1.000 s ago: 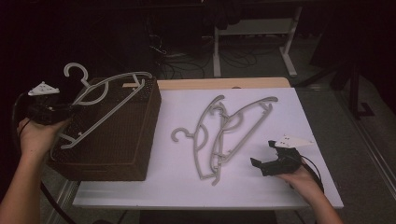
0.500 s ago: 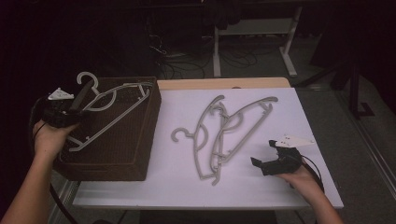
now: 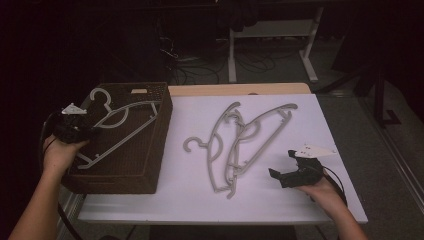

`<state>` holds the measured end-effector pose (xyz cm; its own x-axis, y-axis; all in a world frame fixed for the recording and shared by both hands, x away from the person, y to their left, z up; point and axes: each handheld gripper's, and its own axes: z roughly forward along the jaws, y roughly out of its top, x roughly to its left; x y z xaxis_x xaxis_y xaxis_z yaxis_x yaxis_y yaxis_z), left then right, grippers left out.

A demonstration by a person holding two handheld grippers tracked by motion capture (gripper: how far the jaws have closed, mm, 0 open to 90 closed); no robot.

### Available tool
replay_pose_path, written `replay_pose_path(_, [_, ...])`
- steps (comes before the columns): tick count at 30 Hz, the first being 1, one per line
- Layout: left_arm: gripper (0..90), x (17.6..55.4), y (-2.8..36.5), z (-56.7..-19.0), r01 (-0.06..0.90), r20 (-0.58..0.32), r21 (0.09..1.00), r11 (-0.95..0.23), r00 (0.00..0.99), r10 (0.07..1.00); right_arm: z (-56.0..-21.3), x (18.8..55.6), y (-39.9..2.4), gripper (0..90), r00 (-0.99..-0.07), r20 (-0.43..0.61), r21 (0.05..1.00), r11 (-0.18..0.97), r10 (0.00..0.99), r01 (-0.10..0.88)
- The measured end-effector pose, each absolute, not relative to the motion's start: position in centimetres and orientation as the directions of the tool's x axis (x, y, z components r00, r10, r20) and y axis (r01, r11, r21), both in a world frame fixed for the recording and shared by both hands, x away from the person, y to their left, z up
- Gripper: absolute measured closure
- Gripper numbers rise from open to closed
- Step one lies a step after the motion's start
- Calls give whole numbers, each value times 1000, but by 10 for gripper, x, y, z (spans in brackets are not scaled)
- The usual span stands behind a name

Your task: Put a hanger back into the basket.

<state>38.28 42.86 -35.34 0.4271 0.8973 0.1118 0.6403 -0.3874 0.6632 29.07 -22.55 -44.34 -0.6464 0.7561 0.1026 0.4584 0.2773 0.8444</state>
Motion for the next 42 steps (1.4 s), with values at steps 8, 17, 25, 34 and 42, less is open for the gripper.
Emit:
replay_pose_path(8, [580,383,427,-359,681,124,629,-374,387,914,-443,290,-226,0,-648,101,846,278,754,456])
replay_pose_path(17, [345,383,427,-359,713,133,612,-341,332,934,-443,290,-225,0,-652,100,847,279,752,452])
replay_pose_path(25, [258,376,439,-349,676,24,683,-278,359,933,-442,290,-224,0,-652,99,847,280,752,452])
replay_pose_path(34, [158,370,426,-332,610,-97,756,-237,464,881,-441,293,-222,0,-649,104,849,273,754,453])
replay_pose_path(42, [119,359,382,-308,523,-131,819,-237,572,810,-439,295,-221,0,-658,103,851,276,746,447])
